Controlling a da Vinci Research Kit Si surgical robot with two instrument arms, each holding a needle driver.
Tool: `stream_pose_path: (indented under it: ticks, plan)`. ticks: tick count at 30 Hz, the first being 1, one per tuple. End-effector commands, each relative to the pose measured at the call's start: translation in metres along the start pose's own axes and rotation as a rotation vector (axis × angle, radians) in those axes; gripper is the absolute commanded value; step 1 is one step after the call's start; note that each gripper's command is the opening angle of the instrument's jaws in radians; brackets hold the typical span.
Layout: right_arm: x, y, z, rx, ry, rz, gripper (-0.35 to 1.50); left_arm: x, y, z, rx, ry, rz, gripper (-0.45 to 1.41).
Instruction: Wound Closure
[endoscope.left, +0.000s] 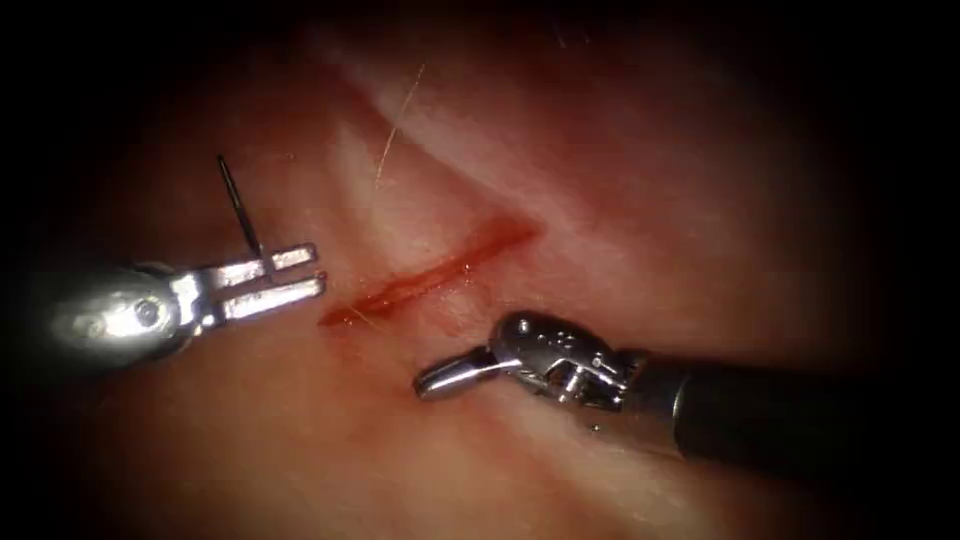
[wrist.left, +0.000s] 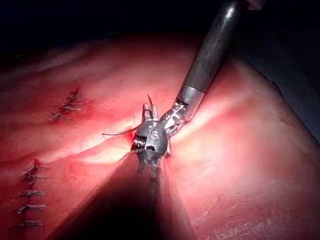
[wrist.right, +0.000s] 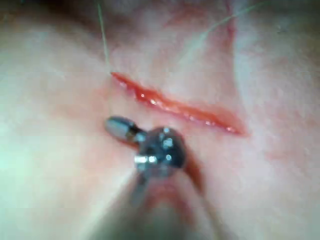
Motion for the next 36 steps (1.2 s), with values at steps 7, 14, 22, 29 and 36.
stream_pose_path:
  ticks: [7, 14, 22, 29, 36]
  plan:
    - [-0.0013, -0.0036, -0.0022, -0.006, -0.014, -0.001, -0.35, -0.0026, 0.0009, 0.0016, -0.008, 0.017, -0.017, -0.45]
    - [-0.0014, -0.0104, -0.0016, 0.004, -0.05, -0.008, -0.35, -0.0053, 0.0021, 0.0024, -0.035, 0.051, -0.011, -0.45]
    - [-0.0008, -0.0152, -0.0004, 0.027, -0.057, -0.002, -0.35, -0.0067, 0.0033, 0.0019, -0.063, 0.079, 0.003, -0.45]
    - [0.0002, -0.0134, -0.0002, 0.014, -0.023, -0.052, 0.32, -0.0074, 0.0031, 0.0001, -0.073, 0.082, -0.005, -0.45]
    - [0.0006, -0.0087, -0.003, -0.101, 0.032, -0.143, 1.21, -0.008, 0.0014, -0.003, -0.037, 0.053, -0.019, -0.45]
